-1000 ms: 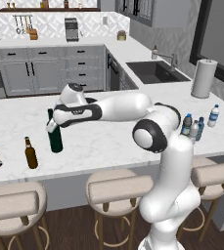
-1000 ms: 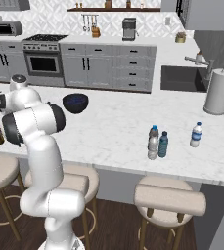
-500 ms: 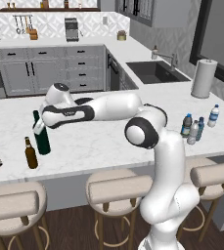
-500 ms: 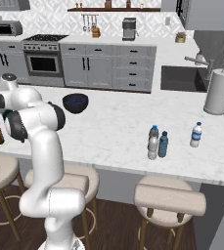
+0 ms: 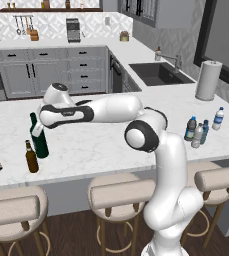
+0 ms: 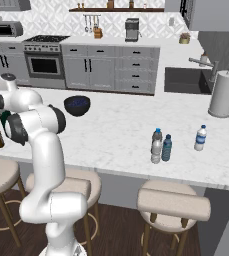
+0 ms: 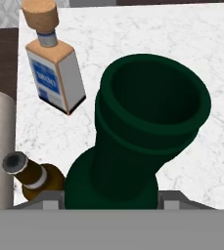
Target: Move the plastic bottles in the middle to the plastics group, and the glass bottles in the middle to the glass group.
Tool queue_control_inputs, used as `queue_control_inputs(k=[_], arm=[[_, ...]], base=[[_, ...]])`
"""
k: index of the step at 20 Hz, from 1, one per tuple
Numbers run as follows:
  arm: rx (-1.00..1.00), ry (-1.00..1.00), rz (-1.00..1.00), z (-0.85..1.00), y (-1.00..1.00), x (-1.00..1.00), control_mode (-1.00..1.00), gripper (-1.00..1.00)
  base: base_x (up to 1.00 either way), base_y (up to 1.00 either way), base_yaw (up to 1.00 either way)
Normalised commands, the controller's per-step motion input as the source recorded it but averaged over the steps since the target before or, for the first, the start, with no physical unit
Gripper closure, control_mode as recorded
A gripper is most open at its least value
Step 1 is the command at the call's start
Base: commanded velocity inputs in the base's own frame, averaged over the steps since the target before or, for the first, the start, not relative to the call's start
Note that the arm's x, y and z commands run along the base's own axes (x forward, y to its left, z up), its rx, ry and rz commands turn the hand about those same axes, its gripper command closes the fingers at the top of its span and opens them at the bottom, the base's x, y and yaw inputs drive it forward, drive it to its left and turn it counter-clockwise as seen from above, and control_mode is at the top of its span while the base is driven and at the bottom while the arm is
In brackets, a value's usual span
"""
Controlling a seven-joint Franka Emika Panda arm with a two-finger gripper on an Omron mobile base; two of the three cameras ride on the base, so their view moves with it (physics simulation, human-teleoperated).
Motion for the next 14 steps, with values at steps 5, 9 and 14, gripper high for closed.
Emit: queue_control_inputs(k=[5, 9, 14], arm=[[0.02, -0.04, 0.08, -0.23, 0.01, 0.02, -1.00, 1.00], [0.01, -0.05, 0.10, -0.49, 0.00, 0.00, -1.00, 1.00], [0.00, 0.00, 0.07, -0.56, 0.00, 0.00, -1.00, 1.00]], base=[[0.00, 0.00, 0.00], [0.00, 0.00, 0.00], [0.00, 0.00, 0.00]])
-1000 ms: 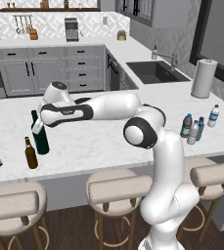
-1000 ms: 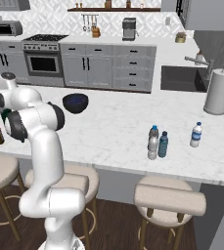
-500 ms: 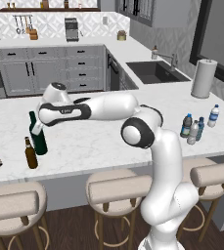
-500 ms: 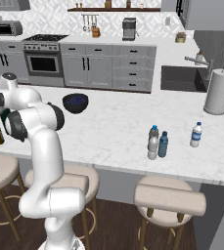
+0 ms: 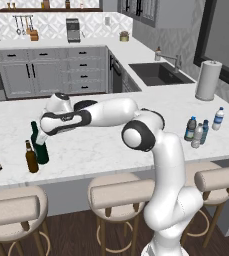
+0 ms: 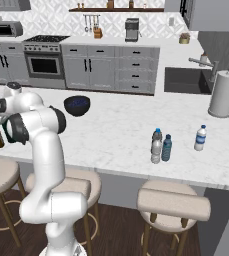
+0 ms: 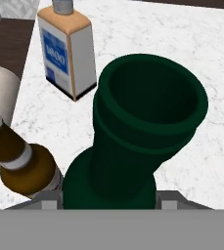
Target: Move the plastic bottles in the middle to the plastics group, and the glass bottles in the middle to the glass group.
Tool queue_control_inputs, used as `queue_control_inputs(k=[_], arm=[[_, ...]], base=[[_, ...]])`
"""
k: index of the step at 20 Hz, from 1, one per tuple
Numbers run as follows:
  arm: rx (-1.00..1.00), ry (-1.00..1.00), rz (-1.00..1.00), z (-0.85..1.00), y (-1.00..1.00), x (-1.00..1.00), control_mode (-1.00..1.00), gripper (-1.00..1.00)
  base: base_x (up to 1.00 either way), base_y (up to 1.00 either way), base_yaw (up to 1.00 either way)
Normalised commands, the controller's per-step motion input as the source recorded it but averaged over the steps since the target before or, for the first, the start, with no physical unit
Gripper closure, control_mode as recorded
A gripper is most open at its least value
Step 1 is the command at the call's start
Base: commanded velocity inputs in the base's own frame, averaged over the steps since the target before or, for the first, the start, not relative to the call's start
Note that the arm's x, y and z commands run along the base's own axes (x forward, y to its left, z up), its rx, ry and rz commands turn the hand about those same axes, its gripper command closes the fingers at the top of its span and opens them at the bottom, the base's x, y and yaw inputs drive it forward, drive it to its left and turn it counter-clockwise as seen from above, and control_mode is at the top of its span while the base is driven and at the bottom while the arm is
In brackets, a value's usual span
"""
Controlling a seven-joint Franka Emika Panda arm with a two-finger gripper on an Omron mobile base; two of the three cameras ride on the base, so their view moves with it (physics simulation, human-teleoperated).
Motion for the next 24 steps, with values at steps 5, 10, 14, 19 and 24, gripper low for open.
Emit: queue_control_inputs(k=[5, 10, 14, 19, 24], arm=[[0.01, 0.00, 0.05, -0.19, 0.00, 0.00, -1.00, 1.00], [0.03, -0.06, 0.01, 0.00, 0.02, 0.00, -1.00, 1.00], [0.01, -0.04, 0.00, 0.00, 0.01, 0.01, -1.00, 1.00], [0.00, 0.00, 0.00, 0.00, 0.01, 0.00, -1.00, 1.00], [0.00, 0.00, 0.00, 0.00, 0.00, 0.00, -1.00, -1.00]], base=[[0.00, 0.00, 0.00], [0.00, 0.00, 0.00], [0.00, 0.00, 0.00], [0.00, 0.00, 0.00], [0.00, 0.00, 0.00]])
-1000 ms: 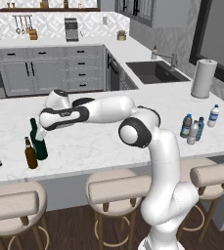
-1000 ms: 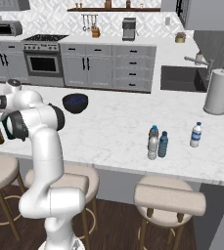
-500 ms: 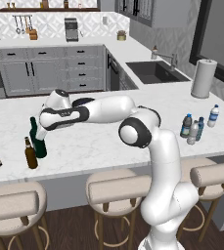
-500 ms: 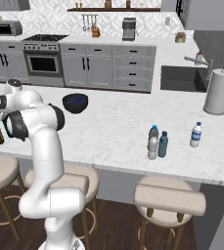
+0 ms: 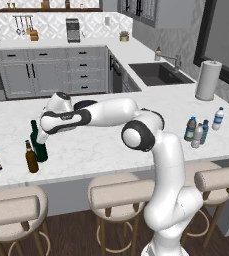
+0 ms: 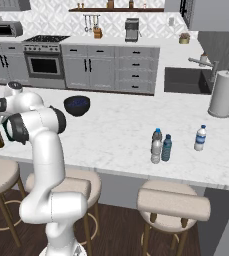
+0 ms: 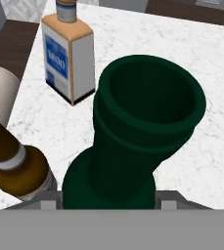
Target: Move the plastic bottles in the middle to the plastics group, and the glass bottles in the middle to the glass group.
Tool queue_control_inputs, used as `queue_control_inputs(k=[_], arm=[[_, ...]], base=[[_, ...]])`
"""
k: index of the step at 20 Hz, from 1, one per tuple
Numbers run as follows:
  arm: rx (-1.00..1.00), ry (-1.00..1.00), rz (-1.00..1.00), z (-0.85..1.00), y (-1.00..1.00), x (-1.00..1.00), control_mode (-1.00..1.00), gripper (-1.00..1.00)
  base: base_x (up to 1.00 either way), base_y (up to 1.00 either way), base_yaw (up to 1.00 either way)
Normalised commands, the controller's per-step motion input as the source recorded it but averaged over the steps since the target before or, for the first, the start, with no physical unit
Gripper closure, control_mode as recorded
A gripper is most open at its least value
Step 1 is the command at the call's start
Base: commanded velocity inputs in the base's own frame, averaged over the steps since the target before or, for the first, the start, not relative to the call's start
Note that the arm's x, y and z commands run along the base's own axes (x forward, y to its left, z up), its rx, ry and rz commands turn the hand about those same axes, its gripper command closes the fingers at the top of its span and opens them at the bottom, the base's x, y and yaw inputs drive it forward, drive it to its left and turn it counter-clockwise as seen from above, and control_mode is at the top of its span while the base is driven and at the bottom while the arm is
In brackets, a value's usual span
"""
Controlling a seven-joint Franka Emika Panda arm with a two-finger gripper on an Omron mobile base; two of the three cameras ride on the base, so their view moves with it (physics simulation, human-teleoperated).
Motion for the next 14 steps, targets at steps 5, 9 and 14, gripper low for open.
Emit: queue_control_inputs(k=[5, 9, 14], arm=[[0.00, 0.00, 0.00, 0.00, 0.00, 0.00, -1.00, -1.00], [0.00, 0.00, 0.00, 0.00, 0.00, 0.00, -1.00, -1.00], [0.00, 0.00, 0.00, 0.00, 0.00, 0.00, -1.00, -1.00]], base=[[0.00, 0.00, 0.00], [0.00, 0.00, 0.00], [0.00, 0.00, 0.00]])
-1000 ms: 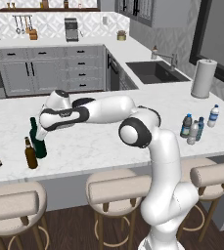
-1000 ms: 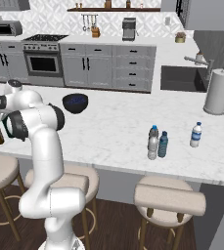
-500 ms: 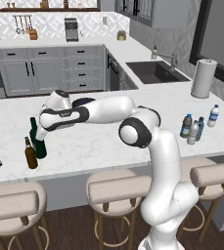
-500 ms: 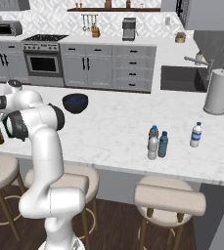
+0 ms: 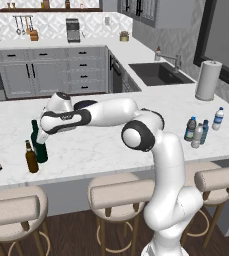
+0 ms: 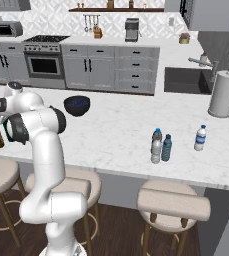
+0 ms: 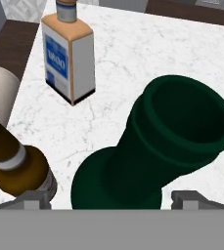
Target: Move the plastic bottles in the middle to the plastics group, and the glass bottles in the middle to the glass group.
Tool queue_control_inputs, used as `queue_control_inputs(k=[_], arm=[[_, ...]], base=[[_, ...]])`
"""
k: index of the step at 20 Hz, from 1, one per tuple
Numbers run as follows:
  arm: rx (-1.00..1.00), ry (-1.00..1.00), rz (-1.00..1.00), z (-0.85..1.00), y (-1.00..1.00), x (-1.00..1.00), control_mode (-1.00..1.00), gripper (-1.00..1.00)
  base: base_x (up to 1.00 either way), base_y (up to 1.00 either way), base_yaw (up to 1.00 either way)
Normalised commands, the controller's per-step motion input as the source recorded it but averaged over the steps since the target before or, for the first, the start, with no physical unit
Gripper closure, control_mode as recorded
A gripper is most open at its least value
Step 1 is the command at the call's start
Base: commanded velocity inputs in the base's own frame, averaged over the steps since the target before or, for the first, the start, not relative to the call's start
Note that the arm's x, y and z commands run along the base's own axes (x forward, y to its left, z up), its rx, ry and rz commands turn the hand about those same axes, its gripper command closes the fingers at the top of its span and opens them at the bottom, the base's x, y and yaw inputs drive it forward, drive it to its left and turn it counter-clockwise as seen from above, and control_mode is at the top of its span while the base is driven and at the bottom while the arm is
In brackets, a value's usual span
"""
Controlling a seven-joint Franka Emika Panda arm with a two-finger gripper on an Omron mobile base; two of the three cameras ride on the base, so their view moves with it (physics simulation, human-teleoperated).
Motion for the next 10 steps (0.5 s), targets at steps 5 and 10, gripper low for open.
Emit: queue_control_inputs(k=[5, 10], arm=[[0.00, 0.00, -0.01, 0.02, -0.06, 0.00, -1.00, -1.00], [0.02, 0.00, -0.03, 0.21, -0.20, 0.00, -1.00, -1.00]], base=[[0.00, 0.00, 0.00], [0.00, 0.00, 0.00]])
